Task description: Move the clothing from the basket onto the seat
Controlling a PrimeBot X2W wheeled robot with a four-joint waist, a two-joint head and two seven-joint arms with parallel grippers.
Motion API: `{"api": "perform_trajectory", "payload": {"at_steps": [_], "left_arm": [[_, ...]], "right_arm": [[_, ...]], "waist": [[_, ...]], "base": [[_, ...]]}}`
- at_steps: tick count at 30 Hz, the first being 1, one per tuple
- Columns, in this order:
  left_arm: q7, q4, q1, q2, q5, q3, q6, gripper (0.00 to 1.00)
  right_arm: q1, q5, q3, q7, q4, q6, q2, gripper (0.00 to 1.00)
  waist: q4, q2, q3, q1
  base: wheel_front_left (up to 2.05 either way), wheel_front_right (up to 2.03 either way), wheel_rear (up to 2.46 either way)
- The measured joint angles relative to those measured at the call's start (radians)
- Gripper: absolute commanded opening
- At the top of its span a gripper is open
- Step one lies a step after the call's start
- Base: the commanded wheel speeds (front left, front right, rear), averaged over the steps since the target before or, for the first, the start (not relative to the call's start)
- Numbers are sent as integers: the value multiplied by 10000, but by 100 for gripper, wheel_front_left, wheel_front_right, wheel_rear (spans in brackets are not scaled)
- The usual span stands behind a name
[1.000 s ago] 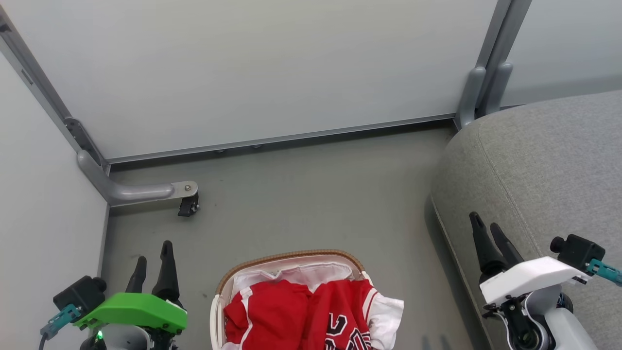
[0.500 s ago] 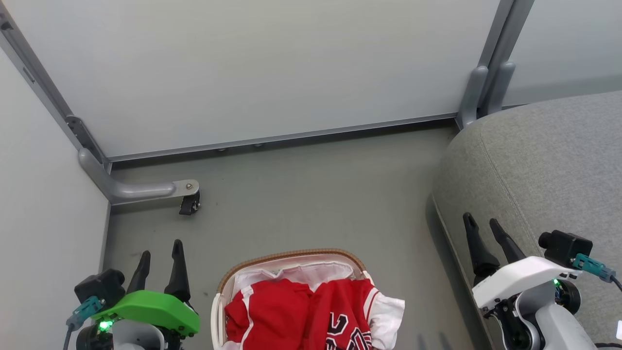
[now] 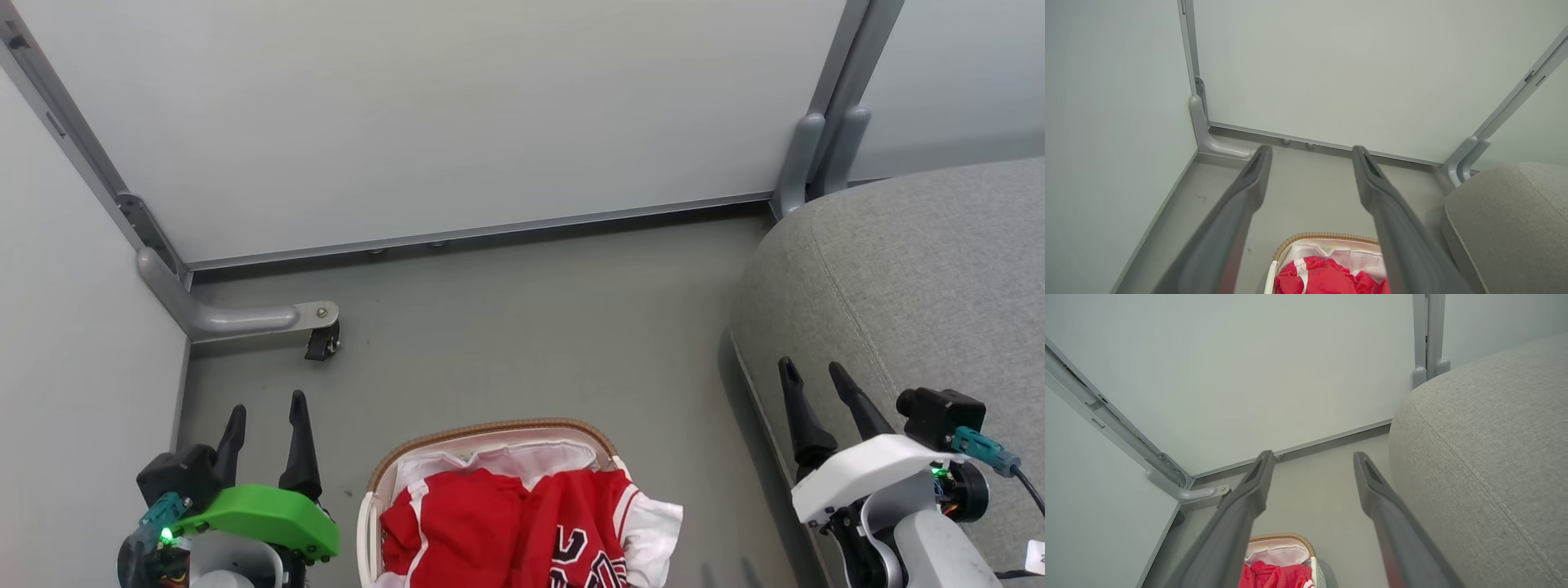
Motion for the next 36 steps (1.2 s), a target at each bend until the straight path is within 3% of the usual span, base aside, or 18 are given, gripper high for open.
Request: {"api": "perform_trajectory", "payload": {"at_steps": [20,28,36], "left_arm": [[-443,-552,155,-148,1910,151,17,100],[-617,36,134,-362,2374,-23,-380,100],[-775,1392,-1318,-560,2805,-640,-855,100]], "right_arm": [[111,-2165,-633,-454,-838,2,295,100],[-82,-2763,-345,-619,-836,2,295,100],[-1149,-3231,138,-792,-1248,4,127,100]], "waist": [[46,0,54,0],[-10,0,417,0],[-201,0,1623,0]], "base": [[0,0,0],[0,0,0],[0,0,0]]}}
